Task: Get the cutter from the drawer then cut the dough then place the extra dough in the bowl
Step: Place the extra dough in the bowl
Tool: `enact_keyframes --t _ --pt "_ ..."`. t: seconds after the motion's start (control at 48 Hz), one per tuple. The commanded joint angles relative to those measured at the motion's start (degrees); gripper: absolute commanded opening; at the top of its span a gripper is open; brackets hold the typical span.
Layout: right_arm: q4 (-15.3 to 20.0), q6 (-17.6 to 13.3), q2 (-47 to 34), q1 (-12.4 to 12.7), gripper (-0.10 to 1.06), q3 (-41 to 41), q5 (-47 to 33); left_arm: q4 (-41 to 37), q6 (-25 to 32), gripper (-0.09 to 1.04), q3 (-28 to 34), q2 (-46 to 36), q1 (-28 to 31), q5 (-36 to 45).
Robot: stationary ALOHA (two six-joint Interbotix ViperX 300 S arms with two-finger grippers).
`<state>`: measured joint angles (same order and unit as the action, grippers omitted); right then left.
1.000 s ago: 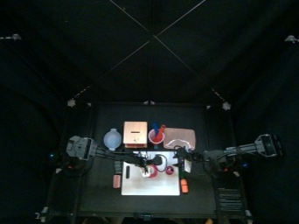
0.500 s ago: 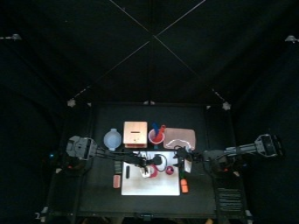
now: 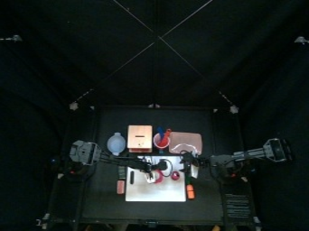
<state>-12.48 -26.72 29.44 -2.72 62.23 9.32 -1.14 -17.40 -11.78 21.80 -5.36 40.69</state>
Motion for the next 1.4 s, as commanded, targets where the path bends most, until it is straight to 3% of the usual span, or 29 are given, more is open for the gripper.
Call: enact_keyframes --t 0.021,0.938,1.229,1.396 --pt "0.09 -0.09 0.7 0.09 0.85 -0.53 -0.44 -0.35 -0.09 0.86 0.35 -0.53 0.09 -0.18" --pt "0.09 -0.18 0.7 0.09 0.85 -0.35 -0.26 -1.41 -0.09 0.86 -0.44 -0.53 0.09 0.18" --pt "0.09 -0.09 0.7 0.09 0.85 -0.35 -0.26 -1.76 0.0 0.73 -0.53 -0.53 0.09 0.26" --pt "0.09 -0.09 0.7 0.18 0.85 -0.35 -0.26 -1.49 0.0 0.72 -0.79 -0.53 0.09 0.26"
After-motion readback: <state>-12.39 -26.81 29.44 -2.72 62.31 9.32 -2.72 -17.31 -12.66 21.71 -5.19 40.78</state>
